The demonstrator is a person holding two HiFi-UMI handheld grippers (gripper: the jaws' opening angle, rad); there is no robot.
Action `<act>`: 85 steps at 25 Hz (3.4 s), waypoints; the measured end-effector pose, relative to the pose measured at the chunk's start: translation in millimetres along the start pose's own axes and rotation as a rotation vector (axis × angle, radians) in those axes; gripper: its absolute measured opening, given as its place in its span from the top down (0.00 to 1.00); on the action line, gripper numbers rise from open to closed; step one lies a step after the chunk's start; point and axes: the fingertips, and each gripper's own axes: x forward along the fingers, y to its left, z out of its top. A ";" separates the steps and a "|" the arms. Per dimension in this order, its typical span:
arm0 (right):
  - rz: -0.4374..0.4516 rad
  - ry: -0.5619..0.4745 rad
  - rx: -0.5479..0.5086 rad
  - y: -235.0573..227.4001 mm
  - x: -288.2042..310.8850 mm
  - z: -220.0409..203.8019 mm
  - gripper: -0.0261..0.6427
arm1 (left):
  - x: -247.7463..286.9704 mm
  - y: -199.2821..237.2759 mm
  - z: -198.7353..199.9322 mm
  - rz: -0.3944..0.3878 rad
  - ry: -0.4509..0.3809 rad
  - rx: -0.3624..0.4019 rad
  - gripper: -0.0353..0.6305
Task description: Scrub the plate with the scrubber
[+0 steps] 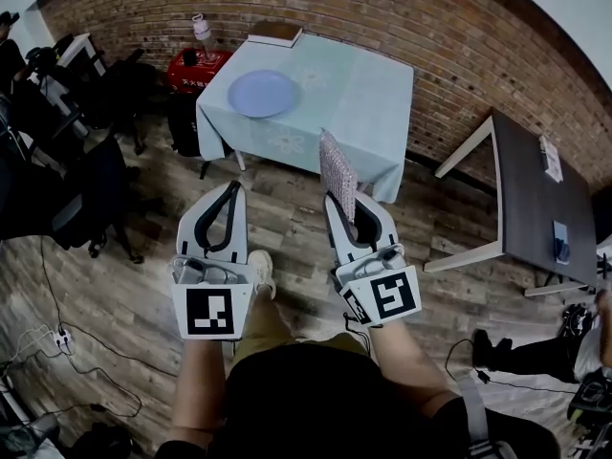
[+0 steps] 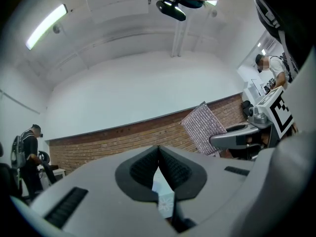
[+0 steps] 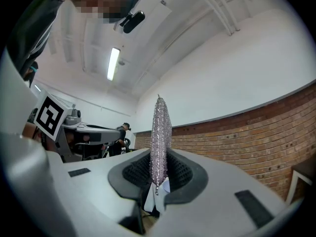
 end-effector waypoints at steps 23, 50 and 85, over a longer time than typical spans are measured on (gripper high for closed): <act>-0.114 0.105 -0.030 -86.4 286.6 -44.2 0.84 | 251.7 180.7 -65.9 -0.181 0.014 0.153 0.91; -0.165 0.173 -0.016 -130.1 371.9 -102.7 0.84 | 340.1 220.4 -142.8 -0.165 0.079 -0.092 0.91; 0.148 0.296 0.125 -299.3 581.7 -249.7 0.84 | 556.7 242.8 -292.6 -0.110 0.351 0.102 0.91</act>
